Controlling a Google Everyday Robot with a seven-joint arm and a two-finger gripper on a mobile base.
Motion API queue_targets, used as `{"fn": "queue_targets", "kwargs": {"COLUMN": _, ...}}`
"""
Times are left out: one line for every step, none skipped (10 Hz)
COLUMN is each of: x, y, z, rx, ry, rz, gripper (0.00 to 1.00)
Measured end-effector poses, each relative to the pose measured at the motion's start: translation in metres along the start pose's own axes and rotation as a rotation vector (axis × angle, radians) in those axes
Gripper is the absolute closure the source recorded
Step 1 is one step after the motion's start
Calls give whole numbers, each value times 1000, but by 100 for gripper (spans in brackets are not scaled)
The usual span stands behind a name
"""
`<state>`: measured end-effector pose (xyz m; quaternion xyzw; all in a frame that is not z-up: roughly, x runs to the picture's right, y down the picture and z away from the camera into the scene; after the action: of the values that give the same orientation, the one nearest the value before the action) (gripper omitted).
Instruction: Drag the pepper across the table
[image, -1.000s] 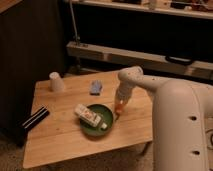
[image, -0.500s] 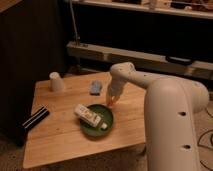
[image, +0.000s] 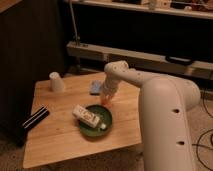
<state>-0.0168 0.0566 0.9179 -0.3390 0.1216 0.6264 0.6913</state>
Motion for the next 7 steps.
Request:
{"fn": "queue_targets", "kwargs": {"x": -2, "y": 8, "z": 0, "rx": -5, "ry": 0, "rz": -16, "gripper": 73}}
{"fn": "queue_targets", "kwargs": {"x": -5, "y": 20, "z": 1, "rx": -12, "ry": 0, "rz": -41, "gripper": 73}}
{"fn": "queue_targets", "kwargs": {"x": -8, "y": 32, "z": 2, "rx": -19, "ry": 2, "rz": -66, "gripper": 73}}
{"fn": "queue_targets", "kwargs": {"x": -10, "y": 43, "z": 3, "rx": -25, "ry": 3, "rz": -89, "gripper": 73}}
{"fn": "queue_targets", "kwargs": {"x": -11, "y": 49, "z": 4, "rx": -28, "ry": 4, "rz": -102, "gripper": 73}}
{"fn": "queue_targets", "kwargs": {"x": -10, "y": 57, "z": 6, "rx": -33, "ry": 9, "rz": -121, "gripper": 73}}
{"fn": "queue_targets", "kwargs": {"x": -9, "y": 64, "z": 8, "rx": -37, "ry": 12, "rz": -134, "gripper": 73}}
